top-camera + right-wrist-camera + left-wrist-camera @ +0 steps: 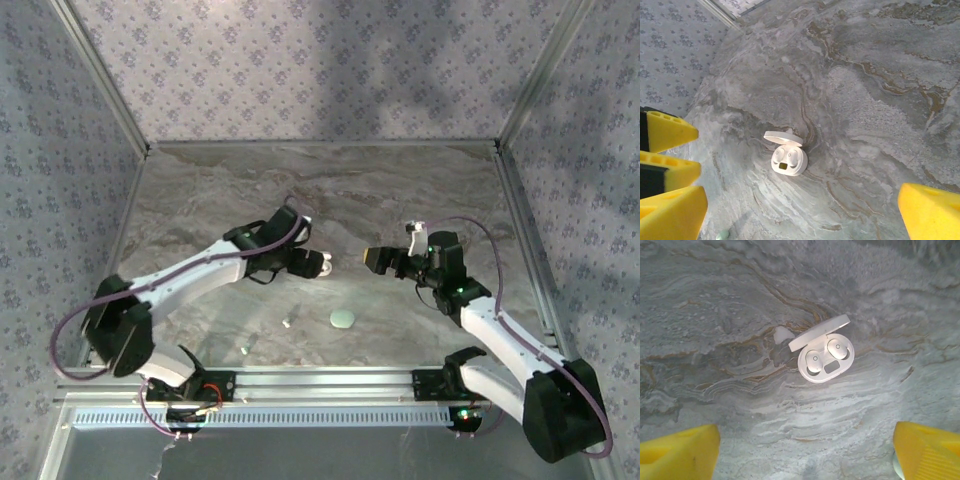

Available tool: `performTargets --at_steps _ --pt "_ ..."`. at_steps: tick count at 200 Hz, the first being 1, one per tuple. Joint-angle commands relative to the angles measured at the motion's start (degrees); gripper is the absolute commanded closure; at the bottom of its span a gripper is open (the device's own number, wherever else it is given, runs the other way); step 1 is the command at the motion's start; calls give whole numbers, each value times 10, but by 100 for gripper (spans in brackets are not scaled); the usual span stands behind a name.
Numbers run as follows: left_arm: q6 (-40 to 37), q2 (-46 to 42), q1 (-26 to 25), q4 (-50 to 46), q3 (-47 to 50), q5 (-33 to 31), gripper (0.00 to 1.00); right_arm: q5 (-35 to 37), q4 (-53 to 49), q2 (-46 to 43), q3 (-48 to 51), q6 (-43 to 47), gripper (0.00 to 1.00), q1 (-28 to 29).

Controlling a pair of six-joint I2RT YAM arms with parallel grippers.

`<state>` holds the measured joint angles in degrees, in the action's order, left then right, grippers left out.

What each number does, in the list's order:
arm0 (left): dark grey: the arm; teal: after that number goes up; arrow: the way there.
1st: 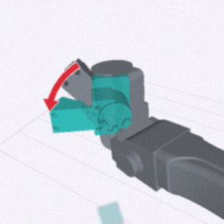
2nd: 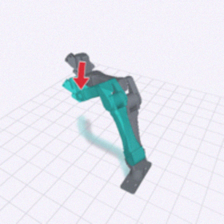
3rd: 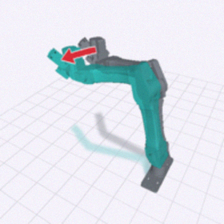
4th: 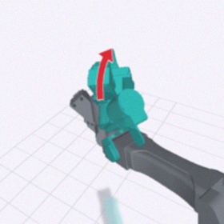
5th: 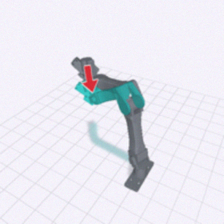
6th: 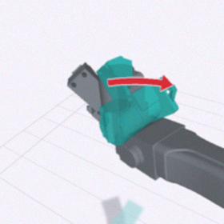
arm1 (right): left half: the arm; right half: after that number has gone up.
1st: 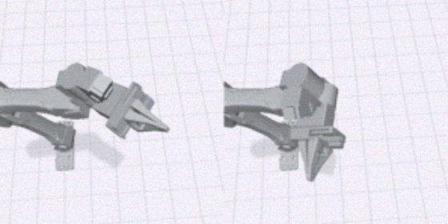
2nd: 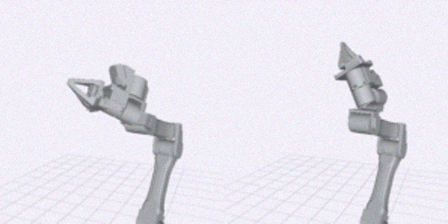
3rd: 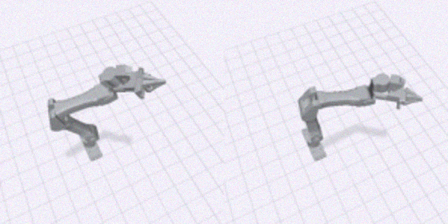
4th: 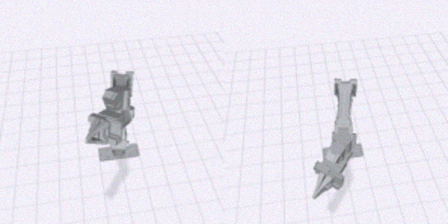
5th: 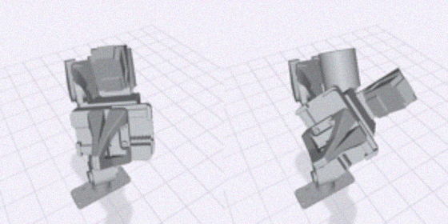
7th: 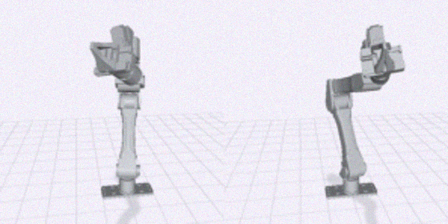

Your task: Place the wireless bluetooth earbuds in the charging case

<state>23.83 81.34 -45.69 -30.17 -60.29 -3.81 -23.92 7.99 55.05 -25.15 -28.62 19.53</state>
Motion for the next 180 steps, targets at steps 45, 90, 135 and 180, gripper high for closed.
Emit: performTargets --at_steps 45,90,135,180 --pt "-9 -224 7 251 195 -20 0 55 11 -97 35 20 0 22" --pt "-38 -360 9 365 332 -100 0 108 21 -140 68 24 0 21" --pt "-51 -441 18 366 381 -131 0 125 37 -119 75 25 0 16" --pt "-52 -410 24 383 385 -136 0 127 37 -85 63 27 0 14"
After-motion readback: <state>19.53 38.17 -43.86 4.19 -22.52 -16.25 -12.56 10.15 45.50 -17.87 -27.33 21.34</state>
